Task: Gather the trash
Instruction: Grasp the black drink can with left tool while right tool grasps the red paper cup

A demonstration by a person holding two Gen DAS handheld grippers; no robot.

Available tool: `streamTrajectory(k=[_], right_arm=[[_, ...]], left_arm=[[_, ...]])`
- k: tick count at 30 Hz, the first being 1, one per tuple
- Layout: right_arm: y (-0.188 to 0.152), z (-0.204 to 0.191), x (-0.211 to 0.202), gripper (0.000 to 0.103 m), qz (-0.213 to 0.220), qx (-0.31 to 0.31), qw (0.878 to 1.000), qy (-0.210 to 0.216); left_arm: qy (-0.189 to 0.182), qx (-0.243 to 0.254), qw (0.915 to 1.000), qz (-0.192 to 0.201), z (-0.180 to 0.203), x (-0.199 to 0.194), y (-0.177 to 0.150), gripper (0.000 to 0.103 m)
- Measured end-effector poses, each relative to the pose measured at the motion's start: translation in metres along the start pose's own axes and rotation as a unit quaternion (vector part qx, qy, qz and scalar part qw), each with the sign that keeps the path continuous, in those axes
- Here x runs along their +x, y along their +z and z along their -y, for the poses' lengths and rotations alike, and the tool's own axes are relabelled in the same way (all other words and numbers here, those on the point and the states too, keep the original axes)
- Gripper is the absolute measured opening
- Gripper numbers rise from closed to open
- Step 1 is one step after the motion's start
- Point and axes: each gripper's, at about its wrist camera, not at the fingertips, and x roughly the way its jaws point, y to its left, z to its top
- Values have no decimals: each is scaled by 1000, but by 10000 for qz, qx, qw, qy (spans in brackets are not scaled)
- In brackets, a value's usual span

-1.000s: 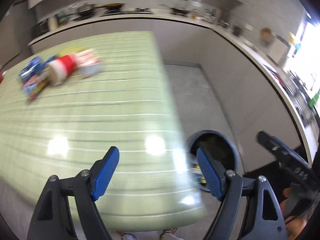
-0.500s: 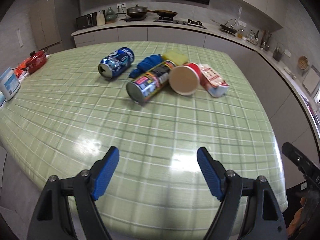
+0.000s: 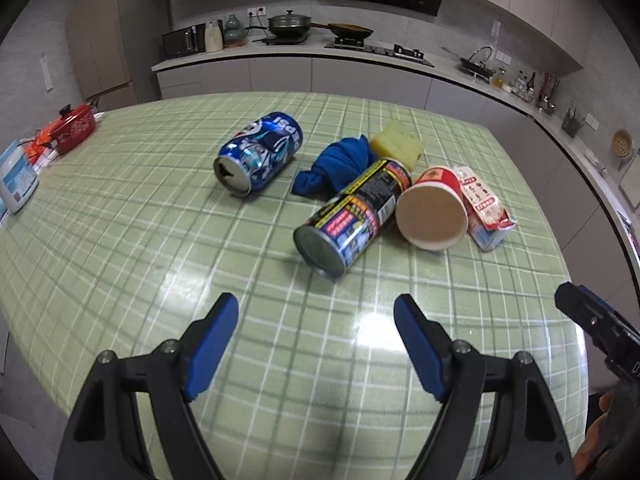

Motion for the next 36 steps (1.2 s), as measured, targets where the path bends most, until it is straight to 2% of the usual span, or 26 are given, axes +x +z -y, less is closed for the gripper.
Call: streamTrajectory(k=[2, 8, 12, 17, 19, 22, 26, 36], right_arm=[[6, -5, 6, 83, 27, 65, 10000, 20], [17, -21, 22, 84, 175, 235, 9991, -316], [26, -28, 32, 84, 247, 638, 9963, -513], [39, -39, 48, 85, 298, 821, 9935, -727], [42, -45, 55, 85, 268, 805, 9932, -798], [48, -51, 70, 85, 197, 842, 9929, -814], [56, -59, 92, 85, 80, 855, 9931, -795], [67, -68, 144, 85, -269, 864, 9933, -716]], left_arm=[[-66, 208, 9998, 2, 2, 7, 8, 81], [-391, 809, 9959, -64, 5, 40, 38, 81], [-710, 1196, 9900, -232, 6, 60, 53, 81], [-993, 1479, 9830, -433, 5, 82, 59, 78], [-1116, 1416, 9824, -499, -2, 87, 59, 67], [-1172, 1135, 9854, -482, -14, 87, 59, 62], [-1133, 765, 9896, -454, -31, 79, 52, 59], [-1248, 344, 9898, -600, -49, 73, 42, 58]])
